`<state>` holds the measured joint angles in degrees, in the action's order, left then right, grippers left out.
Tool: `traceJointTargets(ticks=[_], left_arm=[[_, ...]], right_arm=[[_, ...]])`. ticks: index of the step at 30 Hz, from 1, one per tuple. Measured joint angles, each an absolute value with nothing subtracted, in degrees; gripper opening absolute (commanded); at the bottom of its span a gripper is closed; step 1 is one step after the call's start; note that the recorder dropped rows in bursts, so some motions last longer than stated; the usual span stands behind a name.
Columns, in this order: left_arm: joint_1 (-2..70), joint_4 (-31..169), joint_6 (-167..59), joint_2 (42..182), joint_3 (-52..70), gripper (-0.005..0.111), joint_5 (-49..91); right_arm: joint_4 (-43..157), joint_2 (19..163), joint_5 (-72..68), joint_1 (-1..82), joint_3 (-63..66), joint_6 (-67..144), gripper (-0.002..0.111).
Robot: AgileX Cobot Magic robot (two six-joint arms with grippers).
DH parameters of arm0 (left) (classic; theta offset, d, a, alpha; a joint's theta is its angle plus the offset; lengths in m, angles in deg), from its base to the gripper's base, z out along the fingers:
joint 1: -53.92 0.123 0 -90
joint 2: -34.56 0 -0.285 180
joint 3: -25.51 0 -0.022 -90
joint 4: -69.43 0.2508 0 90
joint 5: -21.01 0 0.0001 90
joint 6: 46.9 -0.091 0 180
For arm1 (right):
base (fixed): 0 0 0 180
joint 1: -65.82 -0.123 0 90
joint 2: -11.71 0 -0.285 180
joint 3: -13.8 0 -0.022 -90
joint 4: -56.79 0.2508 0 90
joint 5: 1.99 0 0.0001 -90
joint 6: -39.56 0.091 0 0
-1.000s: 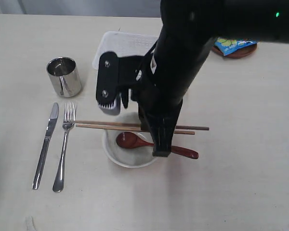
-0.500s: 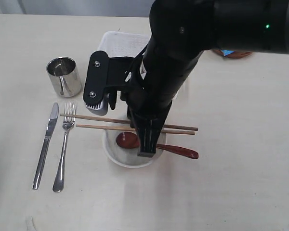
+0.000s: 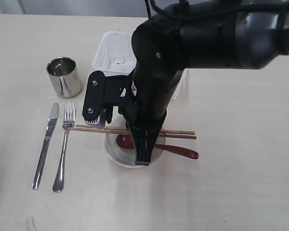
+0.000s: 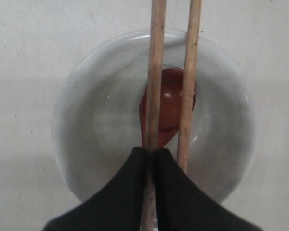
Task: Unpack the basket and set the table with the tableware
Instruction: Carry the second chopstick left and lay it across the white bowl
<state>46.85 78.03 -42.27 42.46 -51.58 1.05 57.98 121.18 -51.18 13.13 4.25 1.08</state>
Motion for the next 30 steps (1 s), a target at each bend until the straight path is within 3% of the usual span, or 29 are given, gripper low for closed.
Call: traceJointTargets(ticks=[30], left_arm=[[46.9,78.0,-42.3,42.5,-51.6,0.0,1.1]], right_arm=[[57.2,122.1,-50.0,13.1,4.2,3.1,0.0]])
